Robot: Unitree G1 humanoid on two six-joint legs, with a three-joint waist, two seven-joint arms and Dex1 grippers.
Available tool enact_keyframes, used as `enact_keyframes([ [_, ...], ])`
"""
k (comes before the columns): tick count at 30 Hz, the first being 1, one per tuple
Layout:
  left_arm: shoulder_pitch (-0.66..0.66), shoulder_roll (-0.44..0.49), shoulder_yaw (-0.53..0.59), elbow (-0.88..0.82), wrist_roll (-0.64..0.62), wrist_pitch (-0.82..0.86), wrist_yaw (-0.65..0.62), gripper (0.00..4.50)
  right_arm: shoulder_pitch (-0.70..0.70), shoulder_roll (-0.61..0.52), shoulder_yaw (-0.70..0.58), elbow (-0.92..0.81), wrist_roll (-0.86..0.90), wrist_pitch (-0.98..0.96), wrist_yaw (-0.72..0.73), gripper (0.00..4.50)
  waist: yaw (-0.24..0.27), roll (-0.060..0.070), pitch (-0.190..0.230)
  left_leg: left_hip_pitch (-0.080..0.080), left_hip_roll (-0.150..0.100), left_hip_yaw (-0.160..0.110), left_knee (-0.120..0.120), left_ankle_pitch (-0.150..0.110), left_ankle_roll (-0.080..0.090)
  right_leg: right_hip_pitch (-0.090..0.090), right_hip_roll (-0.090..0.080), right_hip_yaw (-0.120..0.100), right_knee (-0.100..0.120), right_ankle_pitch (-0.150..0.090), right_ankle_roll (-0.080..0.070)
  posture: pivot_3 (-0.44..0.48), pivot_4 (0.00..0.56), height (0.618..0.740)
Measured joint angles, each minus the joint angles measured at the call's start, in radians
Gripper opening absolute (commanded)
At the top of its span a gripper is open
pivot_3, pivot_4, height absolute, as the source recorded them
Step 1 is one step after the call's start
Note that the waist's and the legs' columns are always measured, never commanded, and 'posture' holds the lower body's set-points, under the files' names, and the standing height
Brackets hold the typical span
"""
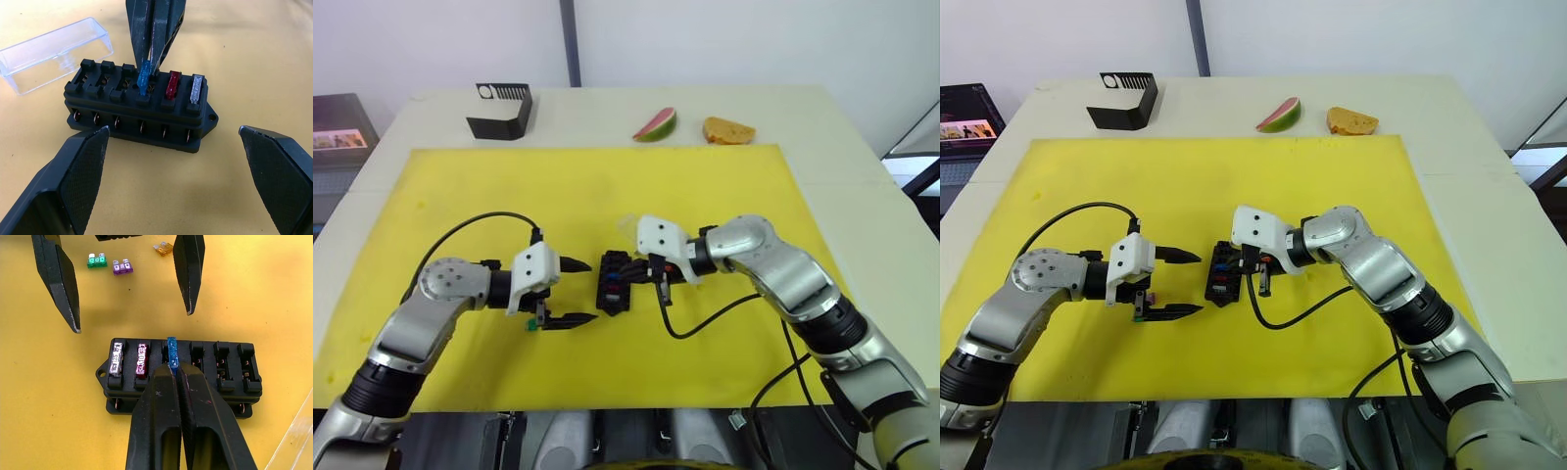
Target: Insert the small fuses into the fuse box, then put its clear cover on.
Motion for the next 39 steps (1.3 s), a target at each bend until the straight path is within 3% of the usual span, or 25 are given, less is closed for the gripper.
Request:
enact_keyframes([
  [13,-0.001,-0.021,-0.01,0.003,0.032,-0.022,0.015,4.45,-0.065,0.001,0.03,-0.075,0.015,0.186,0.002,0.0,0.0,0.0,0.0,0.0,0.0,0.0,0.0,0.0,0.0,0.0,0.0,0.0,0.0,0.0,0.0,0.0,0.15,0.74],
  [31,-0.001,-0.024,-0.01,0.004,0.046,-0.022,0.02,4.45,-0.051,-0.017,0.074,-0.075,-0.038,0.099,-0.011,0.0,-0.001,0.0,-0.001,0.001,0.0,0.0,0.0,0.0,0.0,0.001,0.0,0.0,0.001,0.0,0.0,0.0,0.15,0.74],
  [34,-0.001,-0.024,-0.01,0.004,0.05,-0.022,0.02,4.5,-0.051,-0.018,0.074,-0.072,-0.039,0.098,-0.012,1.0,-0.001,0.0,-0.001,0.001,0.0,0.0,0.0,0.0,0.0,0.001,0.0,0.0,0.001,0.0,0.0,0.0,0.15,0.74],
  [36,-0.001,-0.024,-0.01,0.004,0.051,-0.022,0.021,4.5,-0.052,-0.017,0.069,-0.059,-0.044,0.101,-0.014,1.91,-0.001,0.0,-0.001,0.001,0.0,0.0,0.0,0.0,0.0,0.001,0.0,0.0,0.001,0.0,0.0,0.0,0.15,0.74],
  [39,-0.003,-0.024,-0.01,0.007,0.051,-0.021,0.02,4.5,-0.058,-0.009,0.055,-0.036,-0.042,0.108,-0.013,1.91,0.0,0.0,-0.001,0.001,0.0,0.0,0.0,0.0,0.0,0.001,0.0,0.0,0.001,0.0,0.0,0.0,0.15,0.74],
])
